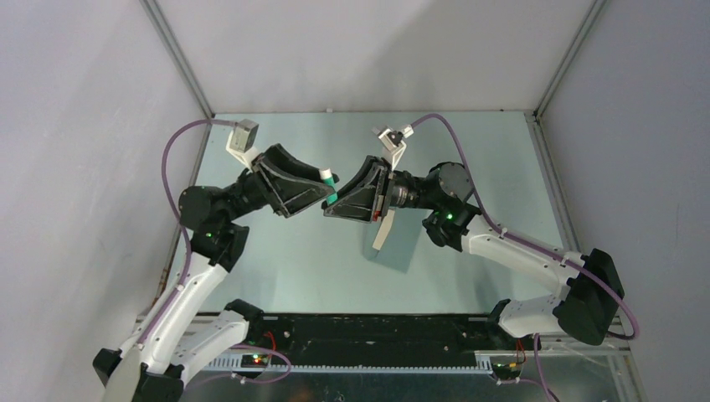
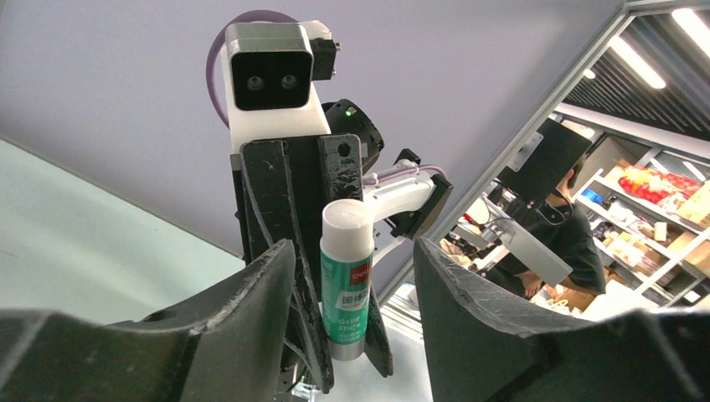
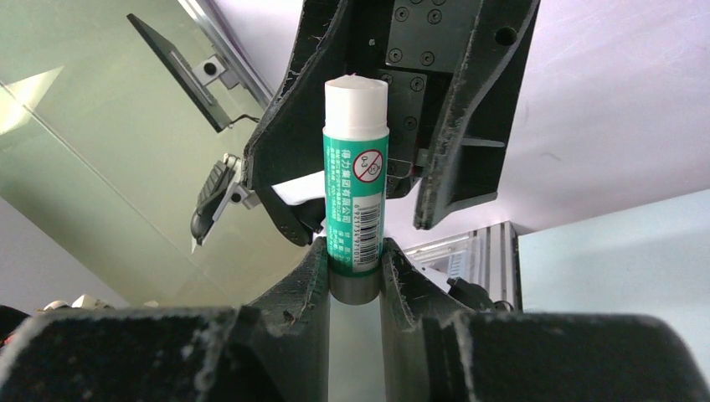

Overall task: Place the letter into the envelope and seal it
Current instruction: Unscrew the solid glue.

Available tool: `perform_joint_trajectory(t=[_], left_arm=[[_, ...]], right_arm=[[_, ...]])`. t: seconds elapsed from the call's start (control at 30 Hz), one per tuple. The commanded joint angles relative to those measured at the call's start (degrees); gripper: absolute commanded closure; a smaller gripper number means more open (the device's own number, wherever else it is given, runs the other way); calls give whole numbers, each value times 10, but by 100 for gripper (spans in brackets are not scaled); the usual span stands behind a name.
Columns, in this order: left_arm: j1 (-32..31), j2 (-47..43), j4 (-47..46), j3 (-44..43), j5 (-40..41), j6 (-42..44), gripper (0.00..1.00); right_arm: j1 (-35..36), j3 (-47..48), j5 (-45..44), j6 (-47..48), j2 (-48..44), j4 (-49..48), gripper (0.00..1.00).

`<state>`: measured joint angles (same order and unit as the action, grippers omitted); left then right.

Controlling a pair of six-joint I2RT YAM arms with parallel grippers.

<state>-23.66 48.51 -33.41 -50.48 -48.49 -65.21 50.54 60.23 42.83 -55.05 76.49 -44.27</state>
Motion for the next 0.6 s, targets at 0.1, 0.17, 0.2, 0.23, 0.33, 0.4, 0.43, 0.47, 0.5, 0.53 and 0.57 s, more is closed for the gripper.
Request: perform_joint_trajectory(t=[0.1, 0.17, 0.2, 0.23, 0.33, 0.4, 0.43, 0.47, 0.5, 0.53, 0.57], left_arm=[[-11, 3, -30, -11, -17, -10, 45], [-12, 3, -29, -10, -18, -8, 52], [-12, 3, -29, -10, -19, -7, 54], [-13, 3, -28, -10, -19, -7, 58], [-13, 1, -28, -10, -19, -7, 65], [-13, 1, -26, -10, -19, -6, 79], [-13, 1, -24, -11, -18, -6, 93], [-13, 1, -22, -12, -18, -4, 96], [-13, 0, -19, -11, -17, -3, 99], [-13, -4, -15, -11, -15, 1, 99], [-13, -6, 0, -12, -11, 6, 100]], right_arm=[[3, 22, -3, -6, 4, -26, 100], [3, 22, -4, -6, 4, -26, 100], [3, 22, -5, -7, 5, -27, 100], [3, 22, -5, -7, 5, -28, 100], [3, 22, -6, -9, 7, -31, 100], [3, 22, -5, -9, 7, -31, 100], [3, 22, -5, -10, 7, -31, 100], [3, 22, -5, -10, 6, -30, 100], [3, 22, -5, -9, 5, -28, 100], [3, 22, -6, -7, 2, -20, 92], [2, 22, -10, -5, 0, -13, 82]])
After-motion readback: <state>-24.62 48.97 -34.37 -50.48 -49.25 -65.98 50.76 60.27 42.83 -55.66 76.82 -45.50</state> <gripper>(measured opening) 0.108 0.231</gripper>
